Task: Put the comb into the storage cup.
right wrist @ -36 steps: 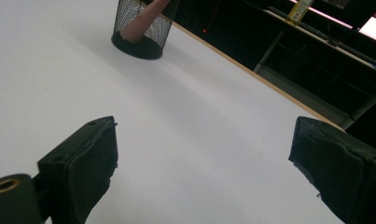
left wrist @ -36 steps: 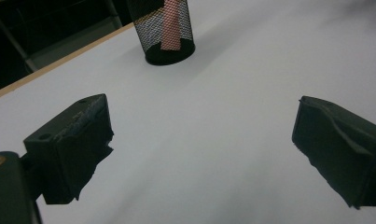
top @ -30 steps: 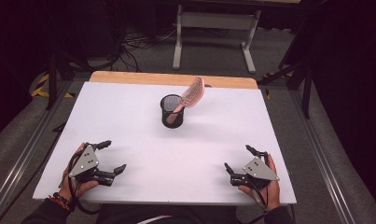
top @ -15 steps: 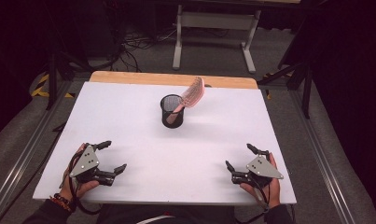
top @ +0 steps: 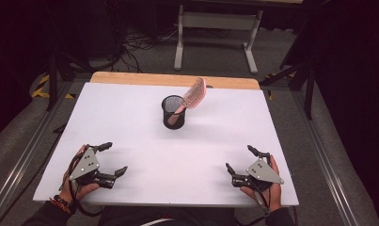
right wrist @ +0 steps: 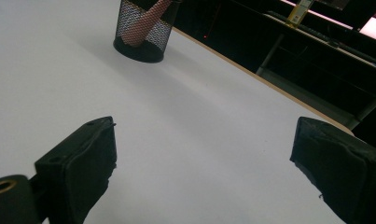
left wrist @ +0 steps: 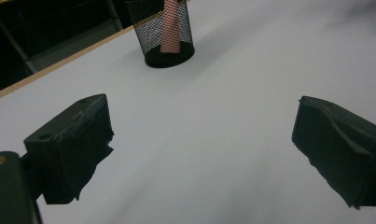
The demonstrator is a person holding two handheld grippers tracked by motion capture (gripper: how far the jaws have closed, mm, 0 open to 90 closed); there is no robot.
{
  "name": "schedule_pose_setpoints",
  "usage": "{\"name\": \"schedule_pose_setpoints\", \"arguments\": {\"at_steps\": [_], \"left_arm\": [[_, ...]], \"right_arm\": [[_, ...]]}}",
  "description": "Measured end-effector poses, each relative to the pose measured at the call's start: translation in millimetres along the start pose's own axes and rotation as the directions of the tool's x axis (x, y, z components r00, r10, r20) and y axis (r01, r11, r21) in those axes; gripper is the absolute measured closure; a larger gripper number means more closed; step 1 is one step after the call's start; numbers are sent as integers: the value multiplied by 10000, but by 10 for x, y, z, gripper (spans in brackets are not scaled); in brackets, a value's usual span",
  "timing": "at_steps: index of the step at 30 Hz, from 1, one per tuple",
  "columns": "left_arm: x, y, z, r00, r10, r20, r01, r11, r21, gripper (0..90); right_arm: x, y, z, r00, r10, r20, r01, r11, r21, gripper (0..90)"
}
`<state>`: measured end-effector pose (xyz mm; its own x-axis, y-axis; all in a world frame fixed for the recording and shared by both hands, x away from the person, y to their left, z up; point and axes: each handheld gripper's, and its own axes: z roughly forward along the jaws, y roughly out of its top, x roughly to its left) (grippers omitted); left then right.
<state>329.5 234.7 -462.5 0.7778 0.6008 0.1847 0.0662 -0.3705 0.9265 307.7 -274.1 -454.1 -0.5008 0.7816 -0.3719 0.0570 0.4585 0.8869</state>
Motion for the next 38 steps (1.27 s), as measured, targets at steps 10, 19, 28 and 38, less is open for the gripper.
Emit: {"name": "schedule_pose_setpoints", "arguments": {"at_steps": [10, 19, 28, 38], "left_arm": [[-9, 12, 26, 10000, 39, 41, -39, 10000, 22, 62], [6, 5, 47, 10000, 27, 51, -28, 9999, 117, 62], [4, 12, 61, 10000, 58, 25, -58, 9998, 181, 62], [8, 15, 63, 9999, 107, 22, -108, 9997, 205, 60]], "right_arm": [[12, 6, -18, 9998, -183, 76, 182, 9998, 74, 74], [7, 9, -10, 10000, -68, 60, 67, 9999, 104, 74], [29, 20, -9, 9999, -166, -50, 166, 9998, 143, 80], [29, 9, -12, 9997, -241, -80, 242, 9995, 180, 79]]}}
